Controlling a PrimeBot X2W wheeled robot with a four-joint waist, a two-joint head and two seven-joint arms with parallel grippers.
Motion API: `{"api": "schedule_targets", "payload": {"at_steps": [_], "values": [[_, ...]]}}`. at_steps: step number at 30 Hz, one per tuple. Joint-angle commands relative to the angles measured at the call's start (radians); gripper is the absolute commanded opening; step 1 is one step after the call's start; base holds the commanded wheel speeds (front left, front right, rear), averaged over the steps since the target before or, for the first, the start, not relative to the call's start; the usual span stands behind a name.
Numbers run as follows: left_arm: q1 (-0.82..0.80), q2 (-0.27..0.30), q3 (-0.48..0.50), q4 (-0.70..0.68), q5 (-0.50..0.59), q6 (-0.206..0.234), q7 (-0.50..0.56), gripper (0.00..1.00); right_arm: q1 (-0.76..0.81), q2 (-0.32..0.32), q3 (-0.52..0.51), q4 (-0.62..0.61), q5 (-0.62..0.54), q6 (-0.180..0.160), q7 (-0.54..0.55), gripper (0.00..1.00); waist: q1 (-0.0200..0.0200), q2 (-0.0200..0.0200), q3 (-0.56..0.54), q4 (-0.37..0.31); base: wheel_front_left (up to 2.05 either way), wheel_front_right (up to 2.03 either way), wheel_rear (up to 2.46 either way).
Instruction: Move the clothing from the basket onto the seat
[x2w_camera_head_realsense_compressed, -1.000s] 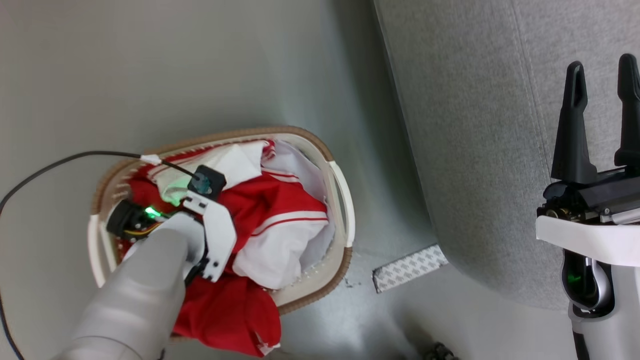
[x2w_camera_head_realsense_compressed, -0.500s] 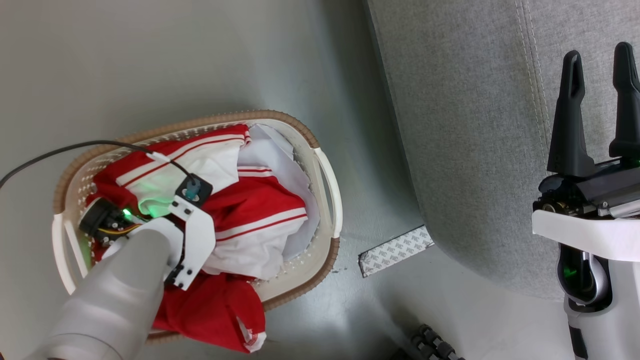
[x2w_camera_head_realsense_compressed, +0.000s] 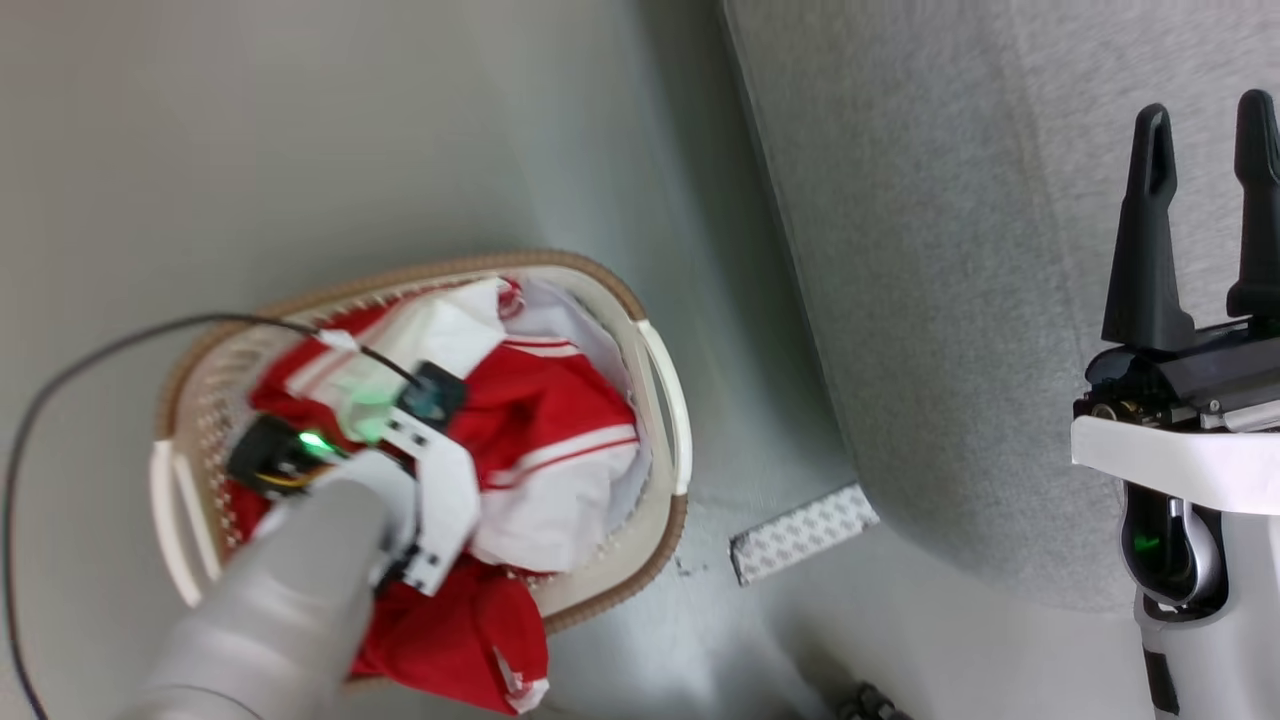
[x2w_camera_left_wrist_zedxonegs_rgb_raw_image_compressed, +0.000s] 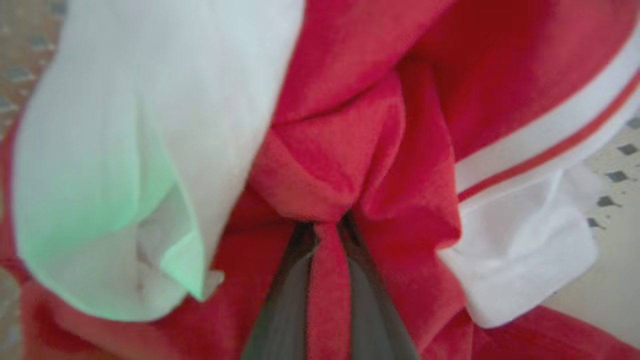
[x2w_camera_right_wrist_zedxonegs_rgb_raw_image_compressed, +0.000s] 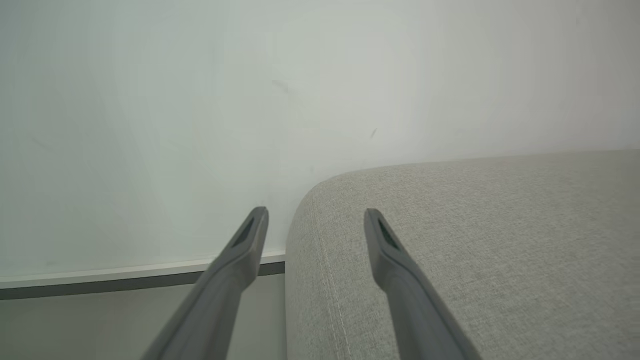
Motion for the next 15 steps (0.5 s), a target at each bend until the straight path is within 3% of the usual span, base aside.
{"api": "schedule_targets", "payload": {"at_steps": [1,15], "values": [[0.018,-0.005,-0.007,-0.013,-0.02,0.002,-0.023,0.0,0.007,0.001,-0.005,0.005,-0.003,-0.002,0.0,1.0,-0.0001,0.0,-0.056,0.022,0.0,0.0,0.0],[0.153,-0.071,-0.089,-0.152,-0.231,0.002,-0.229,0.0,0.105,0.0,-0.035,0.074,-0.105,-0.002,0.0,1.0,-0.0001,0.0,-0.396,0.14,0.0,0.0,0.0]]}}
